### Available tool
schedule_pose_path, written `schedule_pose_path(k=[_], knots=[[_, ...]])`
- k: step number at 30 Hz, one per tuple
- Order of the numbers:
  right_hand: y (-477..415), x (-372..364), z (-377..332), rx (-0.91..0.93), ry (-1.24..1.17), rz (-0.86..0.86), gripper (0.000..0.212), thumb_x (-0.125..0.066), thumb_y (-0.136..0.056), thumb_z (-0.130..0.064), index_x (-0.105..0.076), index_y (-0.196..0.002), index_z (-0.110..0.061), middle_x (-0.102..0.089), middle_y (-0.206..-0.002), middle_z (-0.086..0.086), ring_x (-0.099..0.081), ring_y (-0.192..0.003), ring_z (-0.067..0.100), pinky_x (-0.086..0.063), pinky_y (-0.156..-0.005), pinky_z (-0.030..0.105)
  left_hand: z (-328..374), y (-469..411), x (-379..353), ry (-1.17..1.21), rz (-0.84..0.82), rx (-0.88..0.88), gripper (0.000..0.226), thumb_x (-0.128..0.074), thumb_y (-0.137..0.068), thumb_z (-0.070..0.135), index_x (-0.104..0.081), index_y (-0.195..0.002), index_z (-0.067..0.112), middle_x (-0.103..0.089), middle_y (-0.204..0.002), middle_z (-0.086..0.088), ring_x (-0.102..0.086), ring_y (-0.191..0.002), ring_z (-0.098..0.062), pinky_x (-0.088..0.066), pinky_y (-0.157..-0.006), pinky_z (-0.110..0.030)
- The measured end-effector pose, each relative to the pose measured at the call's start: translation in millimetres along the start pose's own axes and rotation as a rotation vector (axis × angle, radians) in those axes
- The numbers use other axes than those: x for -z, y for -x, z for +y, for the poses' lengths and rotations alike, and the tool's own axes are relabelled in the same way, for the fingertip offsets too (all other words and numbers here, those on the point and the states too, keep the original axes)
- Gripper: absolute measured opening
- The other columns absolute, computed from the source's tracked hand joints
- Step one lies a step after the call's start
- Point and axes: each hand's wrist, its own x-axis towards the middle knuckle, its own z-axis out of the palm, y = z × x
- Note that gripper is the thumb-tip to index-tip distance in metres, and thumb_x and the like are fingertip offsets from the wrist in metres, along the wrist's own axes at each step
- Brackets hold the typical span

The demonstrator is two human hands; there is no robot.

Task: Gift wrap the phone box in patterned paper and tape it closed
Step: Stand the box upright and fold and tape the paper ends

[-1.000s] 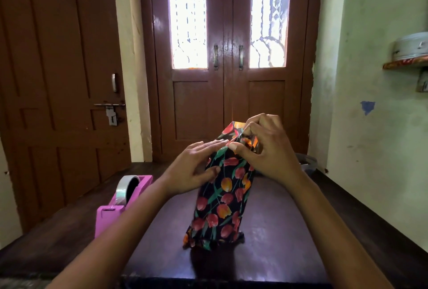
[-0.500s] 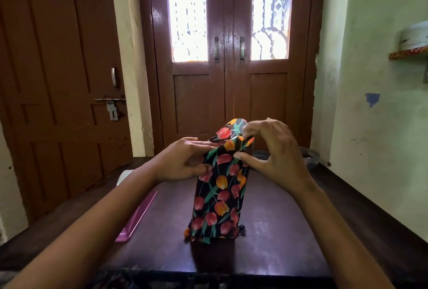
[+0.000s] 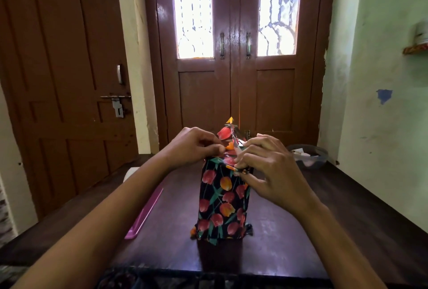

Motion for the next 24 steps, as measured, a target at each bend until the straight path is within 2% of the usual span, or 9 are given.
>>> schedule_pose_path(k=[5,8,10,12,13,15,18,21,24], knots=[[-4,8,-1,-0.025,0.033,-0.030,0.022,-0.059,-0.077,-0.041,-0.067,-0.080,-0.021,-0.067,-0.085,-0.006,-0.049,-0.098,0.009,-0.029,-0.100,0.028,4,-4,2,-0.005,-0.055,0.033,0.031,-0.063,-0.085,0.034,-0.066,-0.114,0.025,-0.061,-0.101,0.015,-0.055,-0.084,0.007,-0.046,-0.061,-0.007],[-14,17,-4,-0.150,-0.053,0.021,0.033,-0.052,-0.080,-0.053,-0.060,-0.094,-0.024,-0.064,-0.077,-0.007,-0.052,-0.086,0.009,-0.033,-0.090,0.026,7,-5,5,-0.002,-0.099,0.051,0.032,-0.062,-0.086,0.033,-0.063,-0.117,0.026,-0.059,-0.105,0.013,-0.056,-0.087,0.003,-0.048,-0.065,-0.011],[-26,18,-6,-0.207,-0.043,0.051,0.034,-0.041,-0.088,-0.049,-0.057,-0.101,-0.022,-0.060,-0.064,-0.005,-0.053,-0.072,0.011,-0.039,-0.079,0.027,9,-5,4,0.010,-0.129,0.068,0.033,-0.061,-0.086,0.032,-0.063,-0.118,0.024,-0.059,-0.110,0.009,-0.056,-0.094,-0.004,-0.052,-0.075,-0.019],[-40,18,-5,-0.219,0.037,0.081,0.037,-0.037,-0.091,-0.044,-0.064,-0.096,-0.019,-0.055,-0.058,-0.004,-0.051,-0.064,0.013,-0.042,-0.070,0.029,10,-5,6,0.014,-0.163,0.090,0.036,-0.061,-0.086,0.033,-0.062,-0.121,0.023,-0.058,-0.112,0.006,-0.057,-0.100,-0.010,-0.053,-0.083,-0.025],[-47,20,-4,-0.231,0.064,0.056,0.035,-0.041,-0.090,-0.043,-0.067,-0.092,-0.020,-0.053,-0.057,-0.007,-0.051,-0.067,0.013,-0.043,-0.072,0.031,10,-5,6,0.037,-0.181,0.108,0.035,-0.061,-0.087,0.032,-0.062,-0.121,0.023,-0.059,-0.112,0.006,-0.057,-0.101,-0.010,-0.053,-0.083,-0.025],[-61,26,0,-0.248,0.075,-0.116,0.025,-0.057,-0.083,-0.045,-0.069,-0.096,-0.026,-0.060,-0.072,-0.012,-0.051,-0.091,0.014,-0.036,-0.089,0.034,10,-4,9,0.084,-0.220,0.133,0.028,-0.059,-0.089,0.029,-0.063,-0.116,0.025,-0.060,-0.106,0.009,-0.058,-0.098,-0.009,-0.052,-0.082,-0.023],[-75,28,7,-0.150,0.066,-0.396,0.050,-0.070,-0.072,-0.051,-0.060,-0.118,-0.033,-0.058,-0.123,-0.014,-0.034,-0.126,0.013,-0.025,-0.100,0.032,10,-4,10,0.101,-0.235,0.119,0.020,-0.058,-0.090,0.026,-0.063,-0.109,0.029,-0.059,-0.098,0.015,-0.058,-0.091,-0.004,-0.047,-0.073,-0.016],[-78,25,10,-0.216,-0.173,-0.544,0.070,-0.073,-0.072,-0.046,-0.046,-0.134,-0.031,-0.053,-0.130,-0.012,-0.032,-0.128,0.008,-0.029,-0.095,0.027,9,-4,8,0.080,-0.221,0.114,0.029,-0.061,-0.088,0.028,-0.064,-0.116,0.024,-0.059,-0.109,0.007,-0.057,-0.098,-0.009,-0.050,-0.080,-0.022],[-66,22,17,-0.276,-0.220,-0.650,0.076,-0.070,-0.074,-0.050,-0.037,-0.140,-0.031,-0.048,-0.136,-0.011,-0.031,-0.131,0.008,-0.027,-0.094,0.022,10,-2,9,0.021,-0.233,0.118,0.035,-0.061,-0.087,0.032,-0.062,-0.121,0.026,-0.054,-0.117,0.003,-0.053,-0.104,-0.013,-0.049,-0.090,-0.031]])
